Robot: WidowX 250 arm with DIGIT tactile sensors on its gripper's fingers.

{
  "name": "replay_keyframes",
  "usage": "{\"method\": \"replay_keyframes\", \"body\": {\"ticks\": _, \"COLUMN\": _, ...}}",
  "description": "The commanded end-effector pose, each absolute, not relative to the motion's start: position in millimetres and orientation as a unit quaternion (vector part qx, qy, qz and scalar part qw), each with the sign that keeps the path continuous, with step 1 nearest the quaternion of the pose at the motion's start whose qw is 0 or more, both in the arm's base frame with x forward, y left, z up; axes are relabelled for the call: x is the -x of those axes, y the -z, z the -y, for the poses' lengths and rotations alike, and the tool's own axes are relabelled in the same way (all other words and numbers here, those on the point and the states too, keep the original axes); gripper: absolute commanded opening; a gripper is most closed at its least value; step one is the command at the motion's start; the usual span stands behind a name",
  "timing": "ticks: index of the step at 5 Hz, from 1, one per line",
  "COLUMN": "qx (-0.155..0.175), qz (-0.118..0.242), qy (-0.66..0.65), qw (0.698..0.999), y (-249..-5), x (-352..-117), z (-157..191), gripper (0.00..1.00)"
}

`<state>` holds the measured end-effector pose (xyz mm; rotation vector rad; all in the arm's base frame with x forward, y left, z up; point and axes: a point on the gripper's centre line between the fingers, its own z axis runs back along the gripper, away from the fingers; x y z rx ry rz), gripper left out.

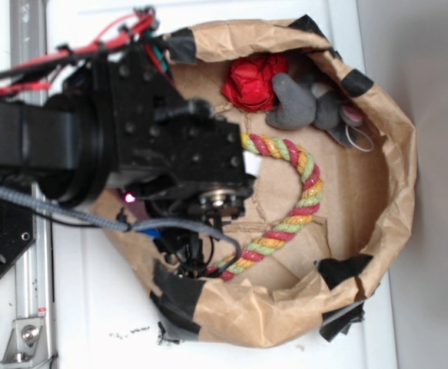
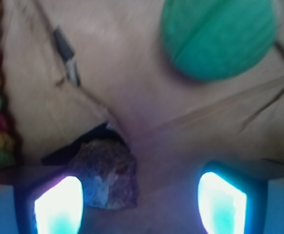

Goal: Grab the rock.

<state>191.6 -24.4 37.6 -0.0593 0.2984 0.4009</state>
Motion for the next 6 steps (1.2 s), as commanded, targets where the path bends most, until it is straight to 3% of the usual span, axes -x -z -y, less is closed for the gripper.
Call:
{"method": "replay_keyframes", "body": {"ticks": 1, "qx": 0.027, "qz": -0.103, "qy": -0.196, "qw": 0.975, "y": -12, "x": -179, "z": 37, "gripper": 0.00}}
{"method": "replay_keyframes", "body": {"ticks": 2, "qx": 0.030, "qz": -0.099, "qy": -0.200, "qw": 0.974, "y": -14, "x": -190, "z": 32, "gripper": 0.00}}
{"method": "replay_keyframes", "body": {"ticks": 3, "qx": 0.043, "qz": -0.081, "qy": -0.189, "qw": 0.978, "y": -49, "x": -209, "z": 18, "gripper": 0.00}}
{"method": "replay_keyframes", "body": {"ticks": 4, "qx": 0.049, "qz": 0.011, "qy": -0.169, "qw": 0.984, "y": -102, "x": -235, "z": -3, "gripper": 0.00}}
{"method": "replay_keyframes", "body": {"ticks": 5, "qx": 0.034, "qz": 0.092, "qy": -0.150, "qw": 0.984, "y": -158, "x": -246, "z": -10, "gripper": 0.00}}
{"method": "replay_keyframes", "body": {"ticks": 6, "qx": 0.030, "qz": 0.114, "qy": -0.131, "qw": 0.984, "y": -193, "x": -252, "z": -4, "gripper": 0.00}}
